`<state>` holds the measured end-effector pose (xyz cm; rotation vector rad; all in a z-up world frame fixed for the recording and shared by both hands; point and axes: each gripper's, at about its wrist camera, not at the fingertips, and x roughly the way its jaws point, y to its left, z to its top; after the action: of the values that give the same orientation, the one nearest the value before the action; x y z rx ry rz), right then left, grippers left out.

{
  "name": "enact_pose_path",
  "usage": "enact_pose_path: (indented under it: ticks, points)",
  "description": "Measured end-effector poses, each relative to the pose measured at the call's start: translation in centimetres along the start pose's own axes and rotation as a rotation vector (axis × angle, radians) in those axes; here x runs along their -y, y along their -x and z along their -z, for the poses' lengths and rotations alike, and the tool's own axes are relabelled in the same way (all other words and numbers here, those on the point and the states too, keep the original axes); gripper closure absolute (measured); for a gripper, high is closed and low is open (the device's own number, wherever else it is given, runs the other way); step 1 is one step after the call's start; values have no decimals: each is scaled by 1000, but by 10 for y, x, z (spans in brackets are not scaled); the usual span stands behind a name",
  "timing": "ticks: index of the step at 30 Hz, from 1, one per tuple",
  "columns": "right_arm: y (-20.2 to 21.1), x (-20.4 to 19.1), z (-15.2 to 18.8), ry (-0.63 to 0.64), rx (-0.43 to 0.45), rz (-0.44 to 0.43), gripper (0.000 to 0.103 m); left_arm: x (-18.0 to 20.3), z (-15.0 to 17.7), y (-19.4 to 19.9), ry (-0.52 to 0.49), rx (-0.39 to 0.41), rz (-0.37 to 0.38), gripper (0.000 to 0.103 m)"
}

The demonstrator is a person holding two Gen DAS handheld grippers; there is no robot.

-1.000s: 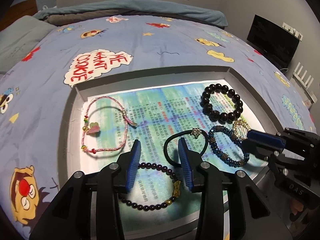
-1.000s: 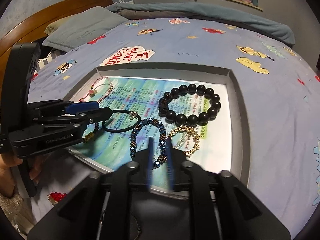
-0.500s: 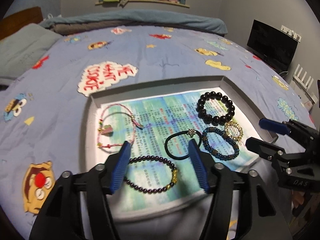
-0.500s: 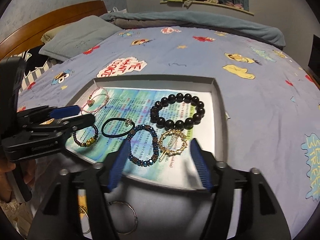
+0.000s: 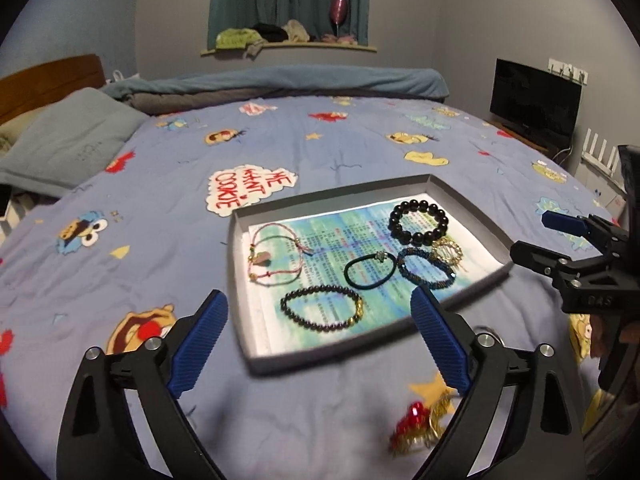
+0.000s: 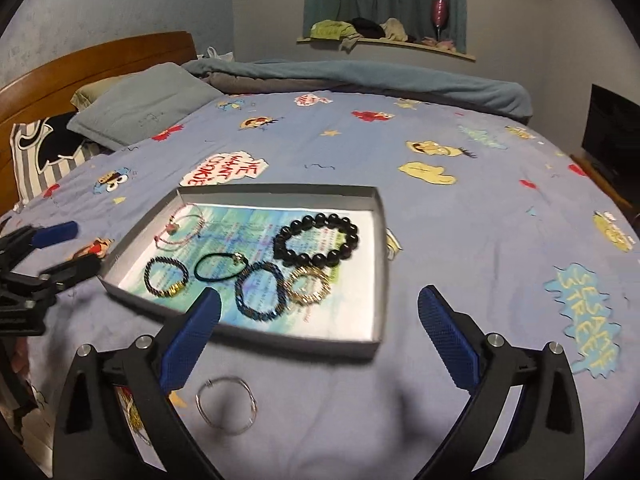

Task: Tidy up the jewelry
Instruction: 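Open both tools and withdraw them from the grey box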

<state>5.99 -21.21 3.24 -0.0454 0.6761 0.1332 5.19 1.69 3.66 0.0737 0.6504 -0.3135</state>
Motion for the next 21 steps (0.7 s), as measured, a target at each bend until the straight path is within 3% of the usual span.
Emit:
enact_pose_path:
  ticks: [4,12,21]
  points:
    - [15,2,14,21,50,-5,6,-2,16,13,13,0,19,8]
    - [31,-1,47,44,54,-2,6,3,57,25,-15,-4,9,8]
    - [28,-15,73,79,-2,-46,6,17,93,20,-23,-49,27,8]
